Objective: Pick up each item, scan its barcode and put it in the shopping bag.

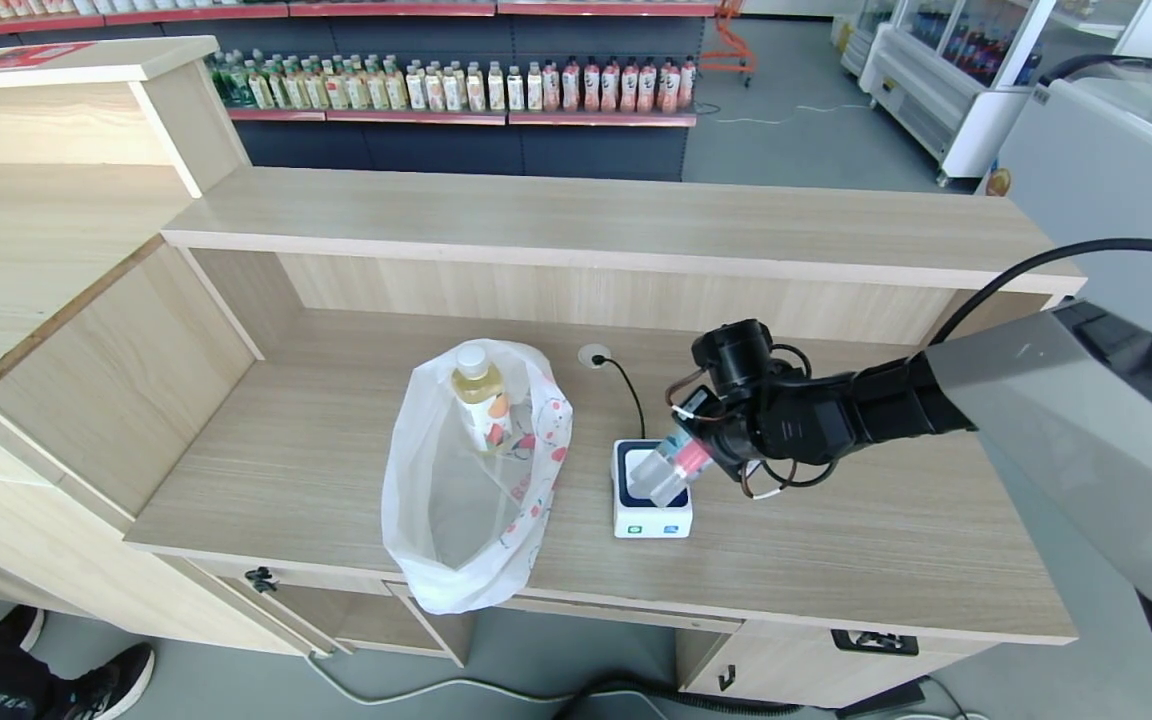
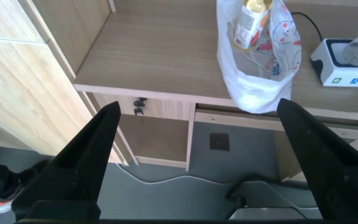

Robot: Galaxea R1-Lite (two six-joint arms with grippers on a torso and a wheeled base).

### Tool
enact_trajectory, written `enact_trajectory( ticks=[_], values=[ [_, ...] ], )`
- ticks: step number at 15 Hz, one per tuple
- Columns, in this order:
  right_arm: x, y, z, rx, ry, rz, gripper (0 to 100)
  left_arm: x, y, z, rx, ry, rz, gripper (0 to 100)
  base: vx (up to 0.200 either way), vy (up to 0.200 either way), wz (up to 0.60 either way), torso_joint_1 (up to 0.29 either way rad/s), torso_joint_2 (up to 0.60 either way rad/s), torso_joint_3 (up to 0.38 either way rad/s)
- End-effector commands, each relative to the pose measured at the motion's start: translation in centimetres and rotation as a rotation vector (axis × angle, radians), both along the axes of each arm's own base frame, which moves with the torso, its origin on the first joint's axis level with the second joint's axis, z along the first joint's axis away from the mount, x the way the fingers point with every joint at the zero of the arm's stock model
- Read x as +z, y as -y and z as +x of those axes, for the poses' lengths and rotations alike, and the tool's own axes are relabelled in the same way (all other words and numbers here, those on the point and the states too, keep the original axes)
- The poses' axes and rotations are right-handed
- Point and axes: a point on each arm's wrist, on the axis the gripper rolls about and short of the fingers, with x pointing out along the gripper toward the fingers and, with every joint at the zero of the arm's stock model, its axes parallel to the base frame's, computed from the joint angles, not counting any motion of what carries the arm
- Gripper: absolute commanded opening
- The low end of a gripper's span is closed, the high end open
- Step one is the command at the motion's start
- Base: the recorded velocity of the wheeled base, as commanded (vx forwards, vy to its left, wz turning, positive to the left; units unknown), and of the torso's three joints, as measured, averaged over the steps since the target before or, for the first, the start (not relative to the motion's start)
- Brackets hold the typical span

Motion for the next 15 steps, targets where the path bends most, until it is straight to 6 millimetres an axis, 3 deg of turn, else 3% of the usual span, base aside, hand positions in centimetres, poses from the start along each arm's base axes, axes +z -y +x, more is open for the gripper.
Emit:
enact_trajectory(
  ticks=[1, 6, 8, 10, 12, 13, 15],
  values=[
    [-0.5, -0.4, 0.0, 0.006, -0.008, -0.005, 0, 0.0, 0.0, 0.0, 0.0, 0.0, 0.0, 100, 0.0, 0.0, 0.0, 0.0, 0.0, 0.0],
    [1.2, -0.4, 0.0, 0.007, 0.031, 0.012, 0, 0.0, 0.0, 0.0, 0.0, 0.0, 0.001, 100, 0.0, 0.0, 0.0, 0.0, 0.0, 0.0],
    [3.5, 0.0, -0.8, 0.009, 0.071, 0.025, 0, 0.0, 0.0, 0.0, 0.0, 0.0, 0.0, 100, 0.0, 0.0, 0.0, 0.0, 0.0, 0.0],
    [6.7, 1.1, -2.8, 0.013, 0.136, -0.041, 0, 0.0, 0.0, 0.0, 0.0, 0.0, 0.001, 100, 0.0, 0.0, 0.0, 0.0, 0.0, 0.0],
    [9.0, 2.6, -5.4, 0.046, 0.209, -0.235, 0, 0.0, 0.0, 0.0, 0.0, 0.0, 0.001, 100, 0.0, 0.0, 0.0, 0.0, 0.0, 0.0],
    [9.8, 3.3, -6.7, 0.078, 0.247, -0.283, 0, 0.0, 0.0, 0.0, 0.0, 0.0, 0.001, 100, 0.0, 0.0, 0.0, 0.0, 0.0, 0.0],
    [8.9, 4.3, -8.4, 0.144, 0.283, -0.401, 0, 0.0, 0.0, 0.0, 0.0, 0.0, 0.001, 100, 0.0, 0.0, 0.0, 0.0, 0.0, 0.0]
  ],
)
